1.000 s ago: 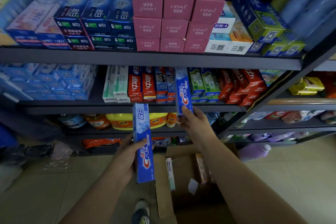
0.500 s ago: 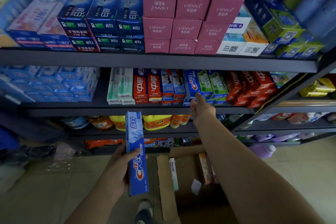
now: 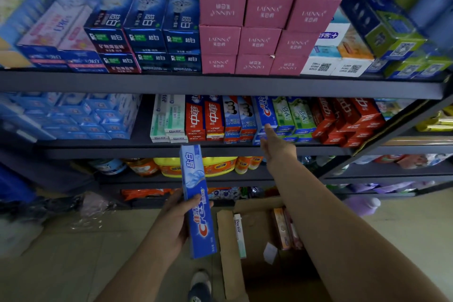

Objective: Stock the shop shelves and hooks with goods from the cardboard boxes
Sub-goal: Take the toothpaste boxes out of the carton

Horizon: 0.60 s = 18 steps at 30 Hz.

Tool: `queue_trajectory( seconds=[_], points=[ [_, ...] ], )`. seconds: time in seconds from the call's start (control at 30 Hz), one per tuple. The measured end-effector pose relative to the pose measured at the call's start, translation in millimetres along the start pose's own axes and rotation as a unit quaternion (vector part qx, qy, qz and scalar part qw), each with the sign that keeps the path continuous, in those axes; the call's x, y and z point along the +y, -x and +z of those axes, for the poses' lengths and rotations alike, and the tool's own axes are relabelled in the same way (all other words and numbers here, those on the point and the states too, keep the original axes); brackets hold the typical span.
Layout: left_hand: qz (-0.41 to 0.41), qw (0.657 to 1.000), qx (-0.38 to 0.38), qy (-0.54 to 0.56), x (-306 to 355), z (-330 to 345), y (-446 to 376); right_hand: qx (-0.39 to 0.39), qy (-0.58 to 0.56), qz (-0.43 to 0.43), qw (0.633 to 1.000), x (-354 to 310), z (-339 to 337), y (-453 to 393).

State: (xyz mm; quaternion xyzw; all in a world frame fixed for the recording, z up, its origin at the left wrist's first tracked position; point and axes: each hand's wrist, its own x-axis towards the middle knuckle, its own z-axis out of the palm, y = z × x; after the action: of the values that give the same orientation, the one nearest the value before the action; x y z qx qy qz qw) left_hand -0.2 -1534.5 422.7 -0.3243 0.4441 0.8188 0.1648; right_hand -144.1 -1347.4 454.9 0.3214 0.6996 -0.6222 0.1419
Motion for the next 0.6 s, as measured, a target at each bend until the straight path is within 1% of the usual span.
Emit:
queue_trajectory(
  seconds=[0.03, 0.07, 0.1, 0.13, 0.17, 0.23, 0.27, 0.33, 0.4, 0.5, 0.6],
  points=[
    [-0.002, 1.000, -0.005, 0.005, 1.2, 3.7, -0.5, 0.025, 0.121, -0.017, 0.992, 5.0, -1.2, 12.7],
    [-0.004, 1.000, -0.009, 0.005, 2.9, 7.7, -1.7, -0.012, 0.167, -0.033, 0.985, 19.7, -1.9, 25.8],
    [-0.003, 1.000, -0.011, 0.000, 4.8, 12.2, -2.9, -0.070, 0.186, -0.043, 0.979, 31.5, -3.1, 42.6],
    [0.001, 1.000, -0.014, -0.008, 6.6, 16.9, -4.7, -0.136, 0.151, -0.023, 0.979, 46.2, -6.4, 63.8],
    [0.007, 1.000, -0.019, -0.015, 8.1, 22.0, -6.5, -0.209, 0.167, -0.017, 0.963, 57.8, -10.5, 84.0],
    [0.016, 0.999, -0.031, -0.020, 11.2, 34.1, -8.1, -0.272, 0.165, 0.002, 0.948, 81.4, -20.1, 103.5],
    [0.019, 0.999, -0.037, -0.017, 12.0, 40.0, -9.0, -0.284, 0.143, 0.004, 0.948, 90.0, -24.0, 109.9],
    [0.023, 0.999, -0.046, -0.016, 11.7, 53.0, -10.5, -0.293, 0.096, 0.004, 0.951, 93.3, -28.3, 119.8],
    [0.024, 0.998, -0.059, -0.023, 10.3, 65.4, -10.9, -0.280, 0.064, -0.014, 0.958, 93.2, -32.1, 123.1],
    [0.030, 0.996, -0.071, -0.050, 11.5, 81.3, -13.0, -0.234, 0.027, -0.039, 0.971, 88.3, -38.3, 122.7],
    [0.068, 0.992, -0.069, -0.077, 17.9, 87.8, -13.7, -0.191, 0.021, -0.063, 0.979, 73.3, -45.8, 112.6]
  ],
)
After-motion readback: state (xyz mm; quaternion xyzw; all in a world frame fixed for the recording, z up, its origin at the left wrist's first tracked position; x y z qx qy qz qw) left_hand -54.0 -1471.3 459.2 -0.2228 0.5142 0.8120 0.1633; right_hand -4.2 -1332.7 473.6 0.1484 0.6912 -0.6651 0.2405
